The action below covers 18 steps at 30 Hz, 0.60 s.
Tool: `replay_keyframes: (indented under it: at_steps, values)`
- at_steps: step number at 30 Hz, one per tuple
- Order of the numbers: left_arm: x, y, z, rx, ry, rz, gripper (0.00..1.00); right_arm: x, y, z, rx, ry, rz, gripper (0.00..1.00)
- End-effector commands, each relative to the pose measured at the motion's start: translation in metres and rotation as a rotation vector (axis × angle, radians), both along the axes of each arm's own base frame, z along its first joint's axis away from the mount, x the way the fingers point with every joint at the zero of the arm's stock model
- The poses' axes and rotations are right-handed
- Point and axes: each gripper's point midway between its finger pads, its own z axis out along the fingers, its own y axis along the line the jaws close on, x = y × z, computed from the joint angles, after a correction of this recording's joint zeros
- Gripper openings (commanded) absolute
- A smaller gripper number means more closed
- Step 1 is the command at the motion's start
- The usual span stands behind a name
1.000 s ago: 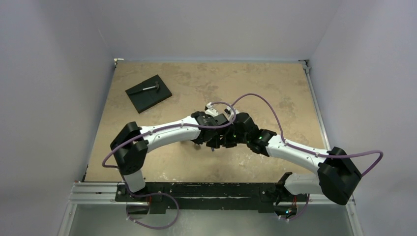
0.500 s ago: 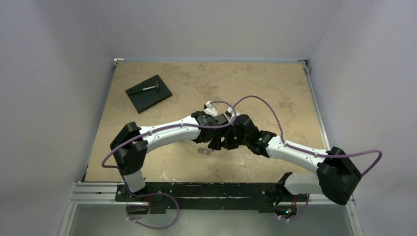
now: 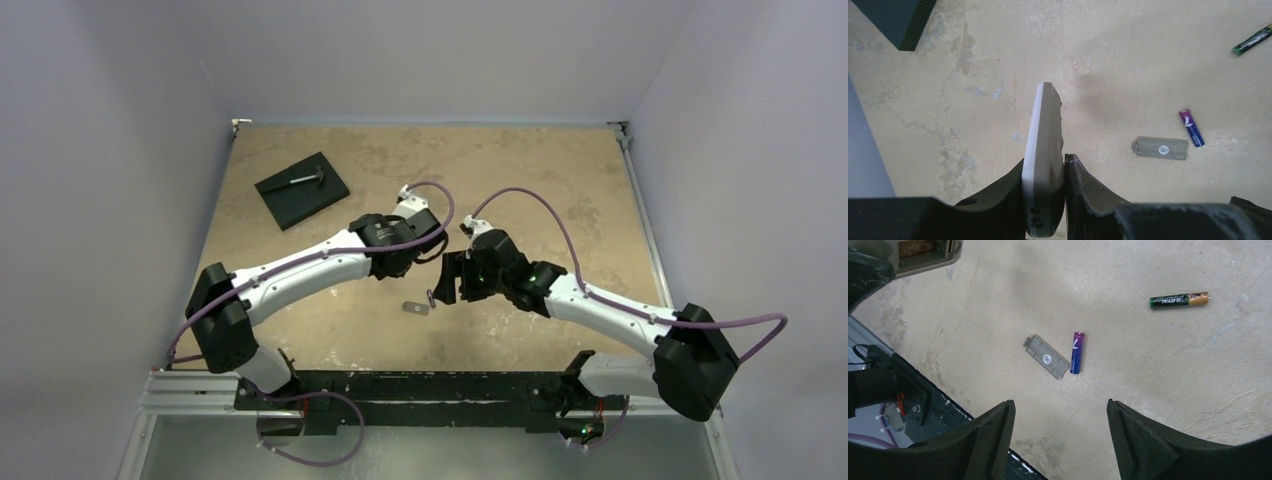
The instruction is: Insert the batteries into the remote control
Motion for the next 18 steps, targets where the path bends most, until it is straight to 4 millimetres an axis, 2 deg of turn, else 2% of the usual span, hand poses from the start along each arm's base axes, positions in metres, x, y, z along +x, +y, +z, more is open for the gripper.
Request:
replay_keyframes:
  at_steps: [1, 9, 13, 18]
  values:
    - [0.005, -0.007, 0.016, -0.169, 0.003, -0.026, 0.00, 0.014, -0.006, 0.022, -0.058, -0.095, -0.001, 0.76]
    - [-0.004, -0.014, 0.023, -0.408, 0.079, -0.079, 0.00, 0.021, -0.015, 0.028, -0.145, -0.137, 0.016, 0.75]
    - [-0.022, -0.030, 0.023, -0.538, 0.158, -0.148, 0.00, 0.023, -0.017, 0.028, -0.175, -0.144, 0.032, 0.75]
    - [-0.043, -0.038, 0.019, -0.651, 0.244, -0.196, 0.00, 0.023, -0.020, 0.024, -0.207, -0.144, 0.051, 0.74]
